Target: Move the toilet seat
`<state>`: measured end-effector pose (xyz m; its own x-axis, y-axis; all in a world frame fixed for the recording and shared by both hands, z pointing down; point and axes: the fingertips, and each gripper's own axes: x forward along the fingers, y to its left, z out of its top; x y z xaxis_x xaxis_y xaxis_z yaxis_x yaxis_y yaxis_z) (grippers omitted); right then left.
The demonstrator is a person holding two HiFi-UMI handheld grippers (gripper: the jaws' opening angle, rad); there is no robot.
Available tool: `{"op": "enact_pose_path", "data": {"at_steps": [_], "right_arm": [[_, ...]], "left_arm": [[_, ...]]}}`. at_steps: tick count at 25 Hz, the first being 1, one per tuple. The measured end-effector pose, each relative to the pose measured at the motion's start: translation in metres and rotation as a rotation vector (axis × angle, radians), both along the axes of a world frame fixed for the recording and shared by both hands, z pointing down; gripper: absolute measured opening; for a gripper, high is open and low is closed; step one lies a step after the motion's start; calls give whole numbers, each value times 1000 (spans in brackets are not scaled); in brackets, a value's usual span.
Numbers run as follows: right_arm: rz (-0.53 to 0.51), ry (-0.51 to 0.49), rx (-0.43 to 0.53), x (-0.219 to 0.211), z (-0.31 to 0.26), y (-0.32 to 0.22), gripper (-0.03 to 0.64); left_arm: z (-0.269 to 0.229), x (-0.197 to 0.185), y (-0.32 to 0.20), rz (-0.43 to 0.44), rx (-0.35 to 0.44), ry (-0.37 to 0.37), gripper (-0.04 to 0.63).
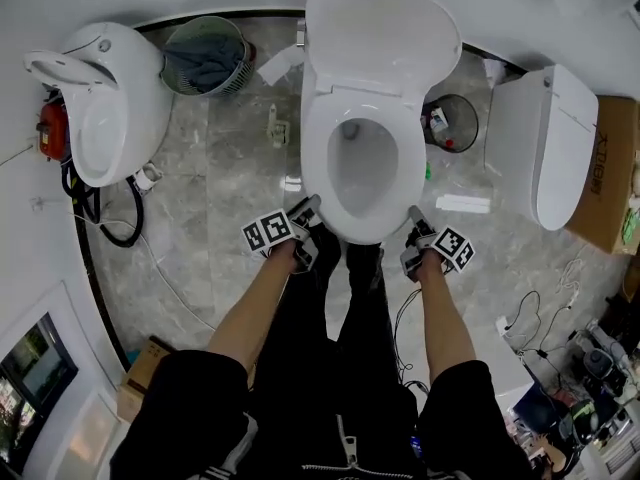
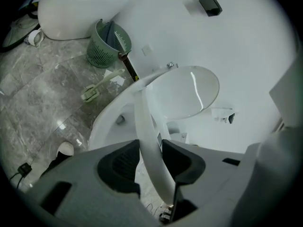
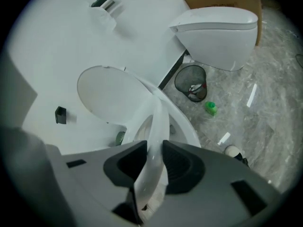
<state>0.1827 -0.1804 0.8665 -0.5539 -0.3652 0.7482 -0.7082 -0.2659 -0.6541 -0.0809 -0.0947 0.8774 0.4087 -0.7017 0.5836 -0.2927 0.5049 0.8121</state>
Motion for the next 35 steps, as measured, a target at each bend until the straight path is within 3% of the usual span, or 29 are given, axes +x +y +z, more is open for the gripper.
{"op": "enact_pose_path", "data": {"at_steps": [5, 10, 15, 26, 35], "right_arm": [[62, -5, 33, -6, -38, -23, 89], [121, -31, 96, -12, -72, -53, 94], [180, -128, 135, -18, -105, -85, 83], [206, -220, 169, -43, -148, -172, 51], [125, -246, 191, -67, -166, -251, 18]], "left_arm": [[-37, -9, -22, -15, 40, 24, 151], [-72, -19, -51, -120, 95, 59, 160], [-105, -29, -82, -229, 132, 115, 158], [-149, -62, -164, -483, 187, 134, 177], [-168, -87, -235, -613, 191, 129, 181]]}}
